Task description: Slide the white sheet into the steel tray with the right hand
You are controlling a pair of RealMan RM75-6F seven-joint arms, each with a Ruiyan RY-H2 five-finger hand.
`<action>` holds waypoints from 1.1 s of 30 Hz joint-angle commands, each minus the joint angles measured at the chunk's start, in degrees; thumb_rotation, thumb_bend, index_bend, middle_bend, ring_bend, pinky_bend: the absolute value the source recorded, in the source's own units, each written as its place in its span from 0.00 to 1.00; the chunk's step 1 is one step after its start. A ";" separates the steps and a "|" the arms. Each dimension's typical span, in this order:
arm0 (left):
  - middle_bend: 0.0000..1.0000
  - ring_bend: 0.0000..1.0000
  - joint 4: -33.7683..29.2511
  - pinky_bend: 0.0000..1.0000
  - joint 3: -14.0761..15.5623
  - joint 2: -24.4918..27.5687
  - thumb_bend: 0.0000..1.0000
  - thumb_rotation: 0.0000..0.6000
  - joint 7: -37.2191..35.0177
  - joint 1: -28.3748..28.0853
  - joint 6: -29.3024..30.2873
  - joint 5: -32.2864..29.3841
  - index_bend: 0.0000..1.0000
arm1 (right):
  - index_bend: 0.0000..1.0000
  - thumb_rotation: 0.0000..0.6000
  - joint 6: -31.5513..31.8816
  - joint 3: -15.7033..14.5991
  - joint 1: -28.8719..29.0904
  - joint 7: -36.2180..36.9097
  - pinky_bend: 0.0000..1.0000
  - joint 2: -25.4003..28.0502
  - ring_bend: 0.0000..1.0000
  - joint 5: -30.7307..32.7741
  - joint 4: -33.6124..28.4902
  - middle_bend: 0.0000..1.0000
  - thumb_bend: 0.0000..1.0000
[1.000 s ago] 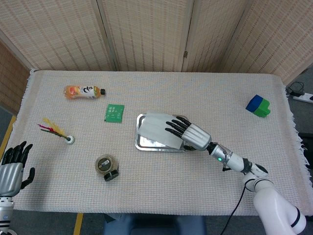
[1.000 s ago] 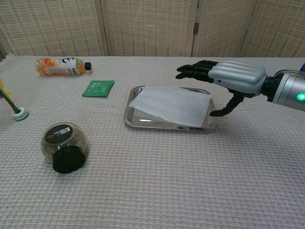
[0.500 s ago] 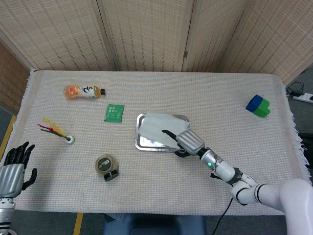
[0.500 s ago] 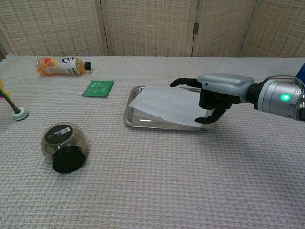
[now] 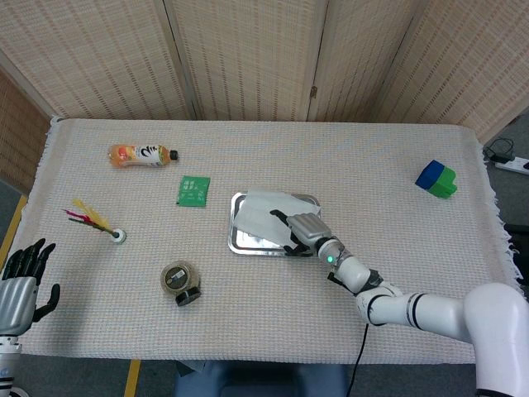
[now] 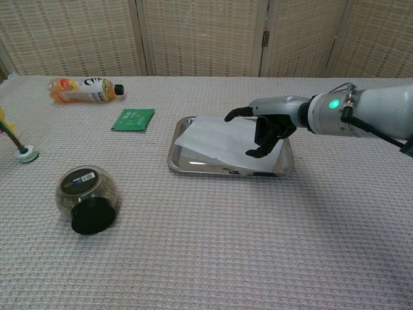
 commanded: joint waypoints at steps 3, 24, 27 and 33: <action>0.00 0.00 -0.08 0.01 0.01 0.24 0.58 1.00 -0.58 0.12 0.22 0.23 0.00 | 0.00 1.00 1.82 -0.22 3.47 -6.18 1.00 -2.37 0.99 7.25 -0.34 1.00 0.46; 0.00 0.00 2.48 0.06 -0.85 -0.55 0.58 1.00 -5.41 0.36 2.51 1.83 0.00 | 0.00 1.00 -6.59 0.62 11.78 -7.52 1.00 -8.90 1.00 27.05 13.00 1.00 0.46; 0.00 0.00 2.55 0.06 -0.93 -0.50 0.58 1.00 -5.60 0.37 2.55 1.78 0.00 | 0.00 1.00 -7.37 0.54 12.36 -7.15 1.00 -9.50 1.00 27.78 14.14 1.00 0.46; 0.00 0.00 3.03 0.06 -1.06 -0.44 0.58 1.00 -6.49 0.29 2.87 2.26 0.00 | 0.00 1.00 -10.46 -0.36 13.53 -6.06 1.00 -10.98 1.00 29.93 17.20 1.00 0.46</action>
